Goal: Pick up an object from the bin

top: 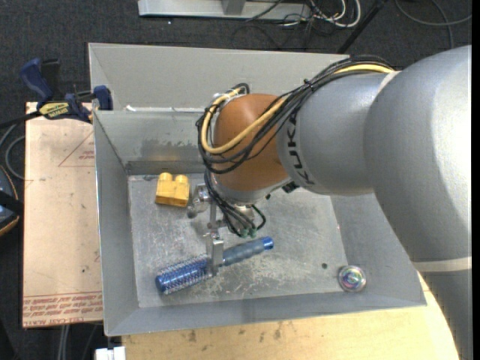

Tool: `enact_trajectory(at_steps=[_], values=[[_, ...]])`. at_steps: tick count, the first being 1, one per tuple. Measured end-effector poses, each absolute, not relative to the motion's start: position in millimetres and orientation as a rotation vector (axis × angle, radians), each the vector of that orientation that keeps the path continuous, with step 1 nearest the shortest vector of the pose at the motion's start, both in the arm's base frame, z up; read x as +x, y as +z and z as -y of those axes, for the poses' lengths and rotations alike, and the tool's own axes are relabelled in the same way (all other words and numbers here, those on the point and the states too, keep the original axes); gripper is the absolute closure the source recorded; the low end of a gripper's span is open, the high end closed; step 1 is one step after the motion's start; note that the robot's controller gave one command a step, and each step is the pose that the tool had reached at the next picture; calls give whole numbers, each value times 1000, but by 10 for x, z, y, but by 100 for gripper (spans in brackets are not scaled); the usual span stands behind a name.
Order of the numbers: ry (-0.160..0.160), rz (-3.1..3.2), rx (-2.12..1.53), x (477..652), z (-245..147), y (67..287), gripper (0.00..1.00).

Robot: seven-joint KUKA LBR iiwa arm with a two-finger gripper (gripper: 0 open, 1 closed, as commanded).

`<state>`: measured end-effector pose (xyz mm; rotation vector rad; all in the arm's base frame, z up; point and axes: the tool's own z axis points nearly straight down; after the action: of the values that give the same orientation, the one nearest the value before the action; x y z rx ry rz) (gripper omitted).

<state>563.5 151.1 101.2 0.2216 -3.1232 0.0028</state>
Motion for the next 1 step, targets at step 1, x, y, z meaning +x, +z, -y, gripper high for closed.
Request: enact_trajectory(at_steps=[1], values=[[-12, 3146, 362, 5015, -928, 755, 0]])
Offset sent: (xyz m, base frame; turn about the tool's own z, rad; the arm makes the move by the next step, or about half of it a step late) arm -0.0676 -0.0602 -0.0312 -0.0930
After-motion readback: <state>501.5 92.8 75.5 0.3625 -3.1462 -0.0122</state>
